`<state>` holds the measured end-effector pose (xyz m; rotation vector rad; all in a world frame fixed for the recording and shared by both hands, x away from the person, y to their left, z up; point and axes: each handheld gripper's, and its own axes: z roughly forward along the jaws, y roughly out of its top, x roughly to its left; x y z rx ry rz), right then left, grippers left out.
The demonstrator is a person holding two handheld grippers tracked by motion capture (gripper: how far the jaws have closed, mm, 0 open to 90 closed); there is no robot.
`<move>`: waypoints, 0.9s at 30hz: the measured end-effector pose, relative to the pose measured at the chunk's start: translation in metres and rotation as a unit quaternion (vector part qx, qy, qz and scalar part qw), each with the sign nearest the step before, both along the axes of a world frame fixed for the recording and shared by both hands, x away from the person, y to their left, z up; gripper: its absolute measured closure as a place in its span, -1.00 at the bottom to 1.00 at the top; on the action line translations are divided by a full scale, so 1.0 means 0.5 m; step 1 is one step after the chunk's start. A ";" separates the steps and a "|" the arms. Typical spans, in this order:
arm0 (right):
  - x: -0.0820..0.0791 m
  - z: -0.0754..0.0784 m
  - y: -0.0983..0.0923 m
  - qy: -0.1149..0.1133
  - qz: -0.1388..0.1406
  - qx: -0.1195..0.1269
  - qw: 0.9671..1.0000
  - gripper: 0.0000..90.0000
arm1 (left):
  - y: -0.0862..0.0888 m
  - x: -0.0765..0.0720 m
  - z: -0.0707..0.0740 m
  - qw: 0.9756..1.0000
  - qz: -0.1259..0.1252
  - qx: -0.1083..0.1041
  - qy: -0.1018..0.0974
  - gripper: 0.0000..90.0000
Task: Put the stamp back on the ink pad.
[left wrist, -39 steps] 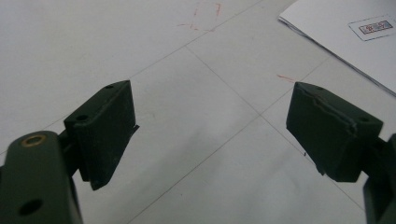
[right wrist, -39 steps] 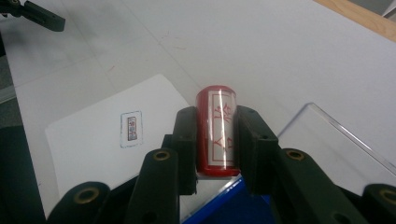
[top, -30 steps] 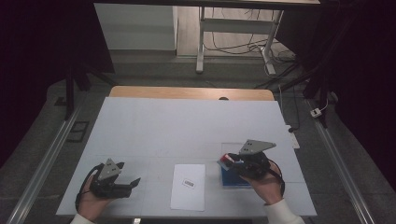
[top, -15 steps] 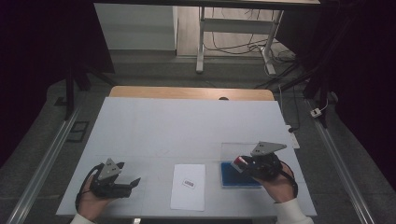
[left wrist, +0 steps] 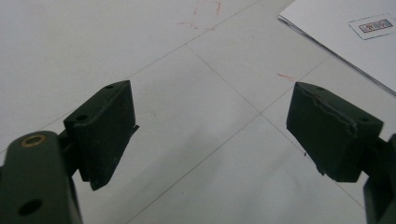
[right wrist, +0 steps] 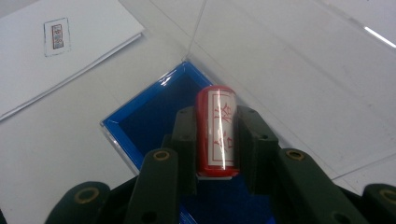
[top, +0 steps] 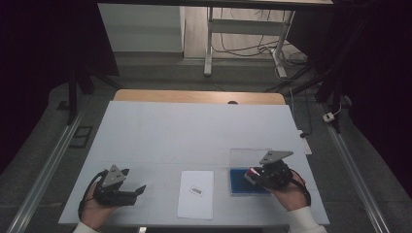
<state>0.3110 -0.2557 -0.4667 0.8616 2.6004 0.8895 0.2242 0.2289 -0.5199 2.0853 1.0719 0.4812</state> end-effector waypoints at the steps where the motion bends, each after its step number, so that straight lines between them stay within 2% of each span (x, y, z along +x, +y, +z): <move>1: 0.000 -0.001 0.000 0.001 0.000 -0.002 1.000 0.56 | 0.000 0.000 0.000 1.000 0.000 0.000 0.000 -0.65; 11: -0.003 -0.010 0.004 -0.003 0.007 -0.004 1.000 0.53 | 0.001 0.000 -0.001 1.000 0.000 0.000 0.001 -0.65; 14: -0.005 -0.007 0.002 -0.012 0.010 0.013 1.000 0.31 | 0.002 -0.001 -0.001 1.000 0.000 -0.001 0.001 -0.65; 18: -0.015 0.003 -0.013 -0.030 0.004 0.066 0.997 0.07 | 0.003 -0.002 0.000 1.000 0.000 -0.002 -0.001 -0.65; 20: -0.022 0.002 -0.022 -0.044 0.000 0.077 0.996 -0.03 | 0.005 -0.001 0.000 1.000 0.002 -0.002 -0.001 -0.65; 27: -0.048 -0.007 -0.062 -0.095 -0.020 0.091 0.991 -0.36 | 0.003 -0.001 0.000 1.000 0.000 -0.003 -0.001 -0.65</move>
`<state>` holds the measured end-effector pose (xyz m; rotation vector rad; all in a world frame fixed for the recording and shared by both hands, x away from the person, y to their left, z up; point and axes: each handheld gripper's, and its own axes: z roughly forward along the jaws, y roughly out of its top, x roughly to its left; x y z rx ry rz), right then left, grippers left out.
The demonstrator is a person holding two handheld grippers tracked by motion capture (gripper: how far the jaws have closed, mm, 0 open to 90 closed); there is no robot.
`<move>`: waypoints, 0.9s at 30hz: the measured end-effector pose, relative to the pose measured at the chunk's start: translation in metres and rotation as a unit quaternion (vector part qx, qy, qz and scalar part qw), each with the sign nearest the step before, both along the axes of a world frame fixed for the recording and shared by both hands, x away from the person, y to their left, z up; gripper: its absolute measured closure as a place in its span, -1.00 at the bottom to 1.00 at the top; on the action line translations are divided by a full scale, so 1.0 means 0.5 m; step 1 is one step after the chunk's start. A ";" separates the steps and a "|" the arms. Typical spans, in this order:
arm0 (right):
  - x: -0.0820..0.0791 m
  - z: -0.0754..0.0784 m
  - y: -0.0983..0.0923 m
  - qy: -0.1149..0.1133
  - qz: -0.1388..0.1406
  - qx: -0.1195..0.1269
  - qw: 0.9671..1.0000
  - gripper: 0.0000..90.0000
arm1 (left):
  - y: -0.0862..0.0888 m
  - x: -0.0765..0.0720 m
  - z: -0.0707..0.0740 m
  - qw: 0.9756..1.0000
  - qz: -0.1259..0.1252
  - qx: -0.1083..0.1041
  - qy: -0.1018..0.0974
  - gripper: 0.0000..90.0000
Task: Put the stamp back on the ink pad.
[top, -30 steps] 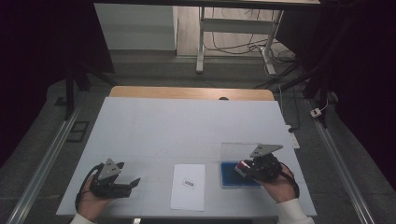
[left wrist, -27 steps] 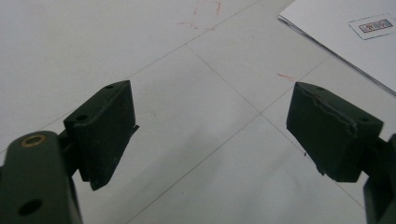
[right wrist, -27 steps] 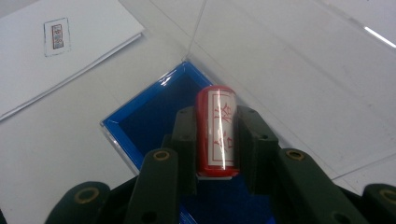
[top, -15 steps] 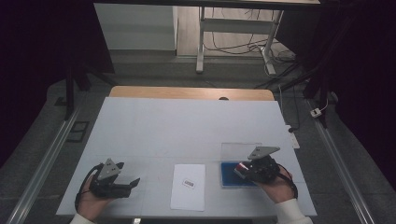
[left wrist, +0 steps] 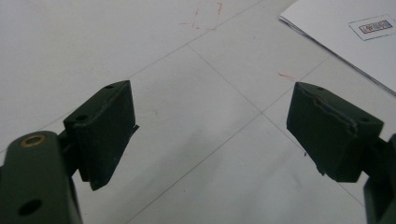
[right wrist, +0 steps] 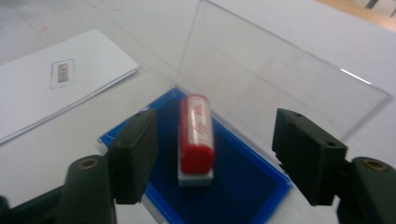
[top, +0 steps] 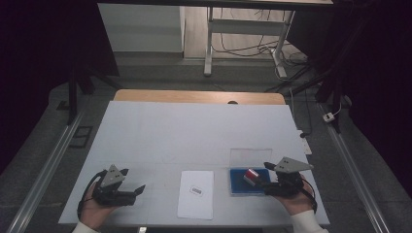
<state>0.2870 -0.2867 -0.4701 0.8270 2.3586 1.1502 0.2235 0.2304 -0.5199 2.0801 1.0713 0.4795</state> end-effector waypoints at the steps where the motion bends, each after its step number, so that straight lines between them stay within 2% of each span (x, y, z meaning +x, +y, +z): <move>1: -0.004 -0.001 -0.007 -0.005 -0.004 0.004 1.000 -0.38 | -0.001 0.000 0.000 1.000 0.000 -0.001 0.000 -0.65; 7: -0.019 -0.014 -0.052 -0.021 -0.023 0.014 0.999 -0.40 | -0.003 -0.001 0.001 1.000 -0.002 -0.001 -0.001 -0.65; 10: -0.022 -0.022 -0.071 -0.023 -0.031 0.014 0.999 -0.40 | -0.003 0.000 0.000 1.000 -0.001 0.000 -0.001 -0.65; 14: -0.020 -0.035 -0.091 -0.015 -0.045 0.011 0.999 -0.40 | -0.004 -0.001 0.001 1.000 -0.003 0.001 -0.002 -0.65; 27: -0.015 -0.043 -0.100 -0.012 -0.051 0.012 0.999 -0.39 | -0.003 -0.002 0.001 1.000 -0.002 0.001 -0.002 -0.65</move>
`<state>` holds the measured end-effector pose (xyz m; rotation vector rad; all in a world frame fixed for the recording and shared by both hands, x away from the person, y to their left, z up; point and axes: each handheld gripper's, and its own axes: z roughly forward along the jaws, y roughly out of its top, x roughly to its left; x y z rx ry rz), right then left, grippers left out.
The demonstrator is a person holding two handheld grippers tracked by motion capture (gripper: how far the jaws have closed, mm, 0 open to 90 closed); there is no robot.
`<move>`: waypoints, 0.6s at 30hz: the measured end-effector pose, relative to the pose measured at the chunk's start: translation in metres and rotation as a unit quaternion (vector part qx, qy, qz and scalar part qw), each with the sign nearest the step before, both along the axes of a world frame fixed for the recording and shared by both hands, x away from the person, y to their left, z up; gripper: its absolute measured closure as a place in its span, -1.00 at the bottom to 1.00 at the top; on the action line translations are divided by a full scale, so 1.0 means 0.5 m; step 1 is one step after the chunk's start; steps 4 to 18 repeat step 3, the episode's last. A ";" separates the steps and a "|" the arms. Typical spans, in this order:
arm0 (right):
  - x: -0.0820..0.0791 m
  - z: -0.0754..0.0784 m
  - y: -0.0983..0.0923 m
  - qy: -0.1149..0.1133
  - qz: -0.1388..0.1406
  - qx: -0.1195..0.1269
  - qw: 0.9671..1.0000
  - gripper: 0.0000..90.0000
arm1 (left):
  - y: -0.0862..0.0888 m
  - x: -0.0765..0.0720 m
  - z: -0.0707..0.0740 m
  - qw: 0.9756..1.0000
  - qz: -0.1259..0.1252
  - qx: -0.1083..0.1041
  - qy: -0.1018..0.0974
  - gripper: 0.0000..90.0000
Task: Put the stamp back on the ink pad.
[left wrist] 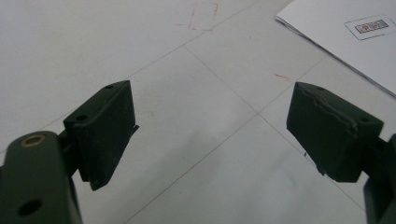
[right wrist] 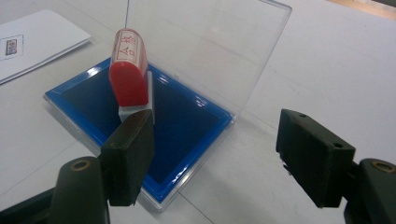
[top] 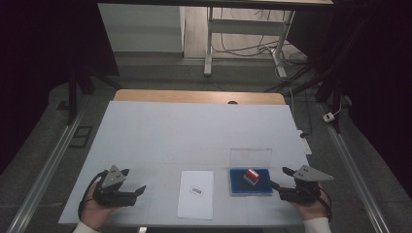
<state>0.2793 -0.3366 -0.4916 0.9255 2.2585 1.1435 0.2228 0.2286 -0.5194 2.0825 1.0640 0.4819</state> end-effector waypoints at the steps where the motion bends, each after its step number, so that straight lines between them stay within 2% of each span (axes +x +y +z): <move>1: 0.000 0.000 0.000 0.000 0.000 0.000 1.000 -0.39 | 0.000 0.000 0.000 1.000 0.000 0.000 0.000 -0.65; 18: 0.000 0.001 0.000 0.000 0.000 0.000 1.000 -0.39 | 0.000 0.000 0.000 1.000 0.000 0.000 0.000 -0.65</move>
